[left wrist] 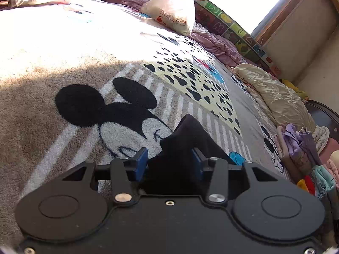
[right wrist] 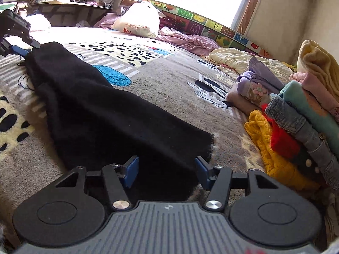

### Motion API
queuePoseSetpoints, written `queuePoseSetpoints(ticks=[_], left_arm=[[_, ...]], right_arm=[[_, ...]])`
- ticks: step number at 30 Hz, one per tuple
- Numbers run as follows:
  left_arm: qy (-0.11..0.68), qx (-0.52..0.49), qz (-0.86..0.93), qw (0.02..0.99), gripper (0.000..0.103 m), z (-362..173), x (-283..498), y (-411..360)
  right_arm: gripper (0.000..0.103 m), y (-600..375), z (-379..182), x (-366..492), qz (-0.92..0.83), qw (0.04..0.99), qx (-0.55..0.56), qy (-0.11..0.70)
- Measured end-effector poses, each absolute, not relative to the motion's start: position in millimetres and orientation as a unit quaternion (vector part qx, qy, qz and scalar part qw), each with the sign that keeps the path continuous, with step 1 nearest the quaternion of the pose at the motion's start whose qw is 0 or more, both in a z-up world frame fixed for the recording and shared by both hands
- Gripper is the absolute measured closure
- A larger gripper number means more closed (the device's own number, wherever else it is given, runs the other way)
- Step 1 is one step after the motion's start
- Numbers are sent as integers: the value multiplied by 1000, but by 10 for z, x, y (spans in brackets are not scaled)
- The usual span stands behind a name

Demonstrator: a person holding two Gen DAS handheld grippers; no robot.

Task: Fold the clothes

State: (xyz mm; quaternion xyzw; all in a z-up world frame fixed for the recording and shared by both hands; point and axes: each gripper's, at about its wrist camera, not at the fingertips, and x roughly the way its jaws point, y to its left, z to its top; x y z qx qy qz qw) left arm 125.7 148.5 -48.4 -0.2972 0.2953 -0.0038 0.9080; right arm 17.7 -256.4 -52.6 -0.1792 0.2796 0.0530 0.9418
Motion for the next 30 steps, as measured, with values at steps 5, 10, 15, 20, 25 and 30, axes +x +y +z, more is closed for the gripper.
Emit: queuePoseSetpoints(ticks=[5,10,15,20,25,30], left_arm=[[289,-287,-7,913,61,-525,1336,1499],[269,-226,-25,936,84,-392,1376,1375],[253,-196,-38,947,87,-232,1347,1314],[257,-245,-55,933,88,-185,1439,1397],[260,-323,-69,908,90,-142,1787,1479],[256,-428,-31,866,41,-211,2188,1585]], right_arm=[[48,-2526,-529,269,45,943,-190,269],[51,-2552,-515,344,69,943,-169,278],[92,-2564,-478,404,86,943,-159,280],[95,-2716,-290,468,82,956,-119,255],[96,-2861,-92,745,93,958,-110,248],[96,-2996,59,1335,85,960,-104,247]])
